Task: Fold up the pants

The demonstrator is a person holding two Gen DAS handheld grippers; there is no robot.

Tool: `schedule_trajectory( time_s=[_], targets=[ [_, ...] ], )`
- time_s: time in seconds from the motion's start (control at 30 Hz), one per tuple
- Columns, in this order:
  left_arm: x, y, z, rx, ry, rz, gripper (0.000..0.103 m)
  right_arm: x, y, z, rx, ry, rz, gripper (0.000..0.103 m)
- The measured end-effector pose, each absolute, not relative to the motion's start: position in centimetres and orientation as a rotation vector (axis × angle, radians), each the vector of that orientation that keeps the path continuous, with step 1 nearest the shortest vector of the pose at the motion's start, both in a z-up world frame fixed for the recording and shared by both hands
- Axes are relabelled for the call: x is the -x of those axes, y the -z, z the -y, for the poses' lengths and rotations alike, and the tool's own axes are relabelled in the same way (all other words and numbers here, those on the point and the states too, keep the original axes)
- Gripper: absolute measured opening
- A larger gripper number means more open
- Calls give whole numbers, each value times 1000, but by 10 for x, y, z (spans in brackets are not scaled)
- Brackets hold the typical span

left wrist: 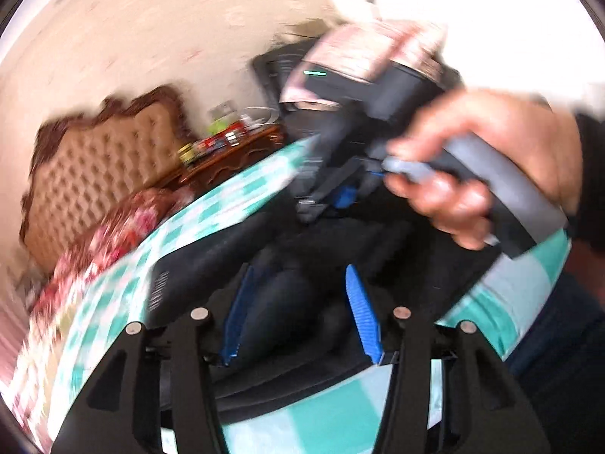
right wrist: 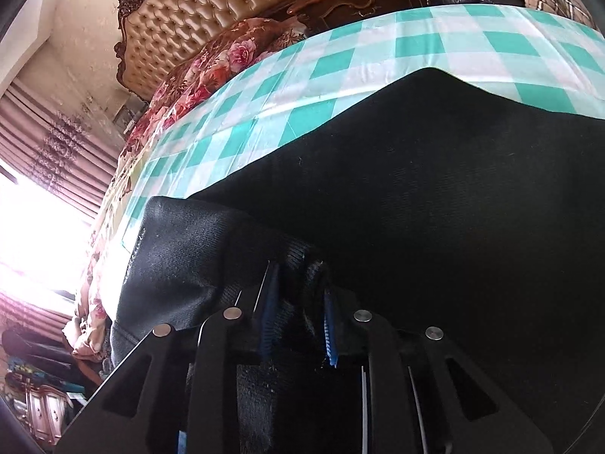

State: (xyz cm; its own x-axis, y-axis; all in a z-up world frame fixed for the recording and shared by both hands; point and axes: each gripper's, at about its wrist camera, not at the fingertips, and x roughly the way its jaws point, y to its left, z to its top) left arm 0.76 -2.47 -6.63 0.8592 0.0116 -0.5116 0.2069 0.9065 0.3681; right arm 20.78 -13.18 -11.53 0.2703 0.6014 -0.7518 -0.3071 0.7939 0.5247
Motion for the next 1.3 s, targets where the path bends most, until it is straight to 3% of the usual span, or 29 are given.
schedule_trajectory(
  time_s=[0.1,0.17,0.23,0.3,0.53,0.63,0.73,1.03,1.1,1.2,1.3],
  targets=[
    [-2,40,-16,-298,20,-534,49,-198,96,147,-347,-631,-1097,19],
    [-3,26,-54,-189,-46,-563,42,-189,80,161,-363,-621,-1045,19],
    [-12,24,-95,-63,-87,-619,28,-180,69,174,-345,-551,-1011,19],
    [-23,25,-125,36,-127,-654,23,-171,60,177,-294,-483,-982,19],
    [-39,45,-136,59,-90,-683,23,-122,45,115,15,-465,-857,19],
    [-49,83,-136,79,-99,-809,23,-114,61,93,124,-468,-869,19],
    [-51,98,-139,50,-86,-804,24,-117,93,81,238,-397,-920,19],
    [-98,36,-143,60,-18,-754,22,-104,103,75,301,-379,-856,19],
    [-127,39,-147,90,8,-787,22,-108,103,77,293,-387,-865,19],
    [-170,85,-163,145,-9,-998,19,-111,102,80,255,-405,-887,19],
    [-165,86,-169,192,4,-980,19,-114,102,84,224,-418,-901,19]
  ],
)
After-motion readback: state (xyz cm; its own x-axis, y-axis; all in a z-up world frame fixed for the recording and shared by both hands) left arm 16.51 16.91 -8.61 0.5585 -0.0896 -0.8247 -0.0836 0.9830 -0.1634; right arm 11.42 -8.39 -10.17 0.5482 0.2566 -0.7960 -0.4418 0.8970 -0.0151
